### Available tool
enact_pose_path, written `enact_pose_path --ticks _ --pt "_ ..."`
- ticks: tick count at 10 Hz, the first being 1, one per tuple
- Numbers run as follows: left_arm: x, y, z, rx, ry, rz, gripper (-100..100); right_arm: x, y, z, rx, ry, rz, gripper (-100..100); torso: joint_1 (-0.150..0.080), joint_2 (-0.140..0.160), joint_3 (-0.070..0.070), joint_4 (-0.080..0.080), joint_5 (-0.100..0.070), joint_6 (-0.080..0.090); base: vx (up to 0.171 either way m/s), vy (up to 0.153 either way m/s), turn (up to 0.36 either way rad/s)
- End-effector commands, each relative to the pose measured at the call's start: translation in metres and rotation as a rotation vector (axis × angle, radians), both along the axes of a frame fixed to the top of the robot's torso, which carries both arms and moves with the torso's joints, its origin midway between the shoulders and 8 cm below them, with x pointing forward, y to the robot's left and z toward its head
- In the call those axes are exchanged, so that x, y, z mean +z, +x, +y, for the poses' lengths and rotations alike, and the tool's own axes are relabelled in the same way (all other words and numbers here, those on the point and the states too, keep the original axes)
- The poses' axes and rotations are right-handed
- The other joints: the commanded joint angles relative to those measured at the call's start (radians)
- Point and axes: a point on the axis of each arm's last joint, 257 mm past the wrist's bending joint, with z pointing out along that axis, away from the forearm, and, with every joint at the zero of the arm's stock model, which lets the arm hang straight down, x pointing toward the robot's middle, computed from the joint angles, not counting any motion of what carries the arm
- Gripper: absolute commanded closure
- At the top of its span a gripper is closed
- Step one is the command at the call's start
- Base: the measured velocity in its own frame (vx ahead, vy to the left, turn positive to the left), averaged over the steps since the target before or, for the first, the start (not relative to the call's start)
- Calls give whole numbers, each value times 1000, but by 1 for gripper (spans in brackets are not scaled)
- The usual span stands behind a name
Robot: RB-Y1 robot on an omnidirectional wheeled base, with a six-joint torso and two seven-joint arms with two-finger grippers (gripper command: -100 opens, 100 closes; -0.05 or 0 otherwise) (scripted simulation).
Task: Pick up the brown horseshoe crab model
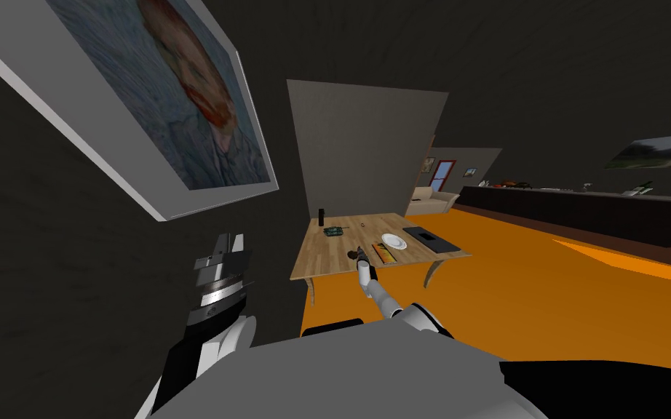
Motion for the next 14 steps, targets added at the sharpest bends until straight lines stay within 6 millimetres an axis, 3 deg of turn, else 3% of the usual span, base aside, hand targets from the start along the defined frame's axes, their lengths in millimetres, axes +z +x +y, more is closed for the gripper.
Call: enact_pose_path --ticks 1,2,5,6,7,8,11,12,14 --pt "0 0 0 0 0 0 0 -14 -6 16 -12 53 19 -100 0 0 0 0 0 0 22 17 28" --pt "0 0 0 0 0 0 0 -14 -6 16 -12 53 19 -100 0 0 0 0 0 0 19 18 19" --pt "0 0 0 0 0 0 0 -47 -27 60 -29 162 79 -100 0 -1 0 0 0 0 31 25 31" --pt "0 0 0 0 0 0 0 -38 -19 47 -26 139 62 -100 1 -1 -1 0 0 0 18 17 4" --pt "0 0 0 0 0 0 0 -39 -20 49 -26 143 65 0 0 0 0 0 0 0 0 0 0" --pt "0 0 0 0 0 0 0 -45 -28 39 -30 144 64 -100 -1 1 0 0 0 0 76 5 41" --pt "0 0 0 0 0 0 0 -48 -31 34 -31 142 65 -100 -1 -6 -3 -1 0 0 88 5 16" --pt "0 0 0 0 0 0 0 -48 -32 34 -32 144 64 100 -1 -3 -2 -1 0 0 6 0 -8" --pt "0 0 0 0 0 0 0 -48 -32 33 -34 143 65 100 -1 0 0 1 0 -1 0 0 0"
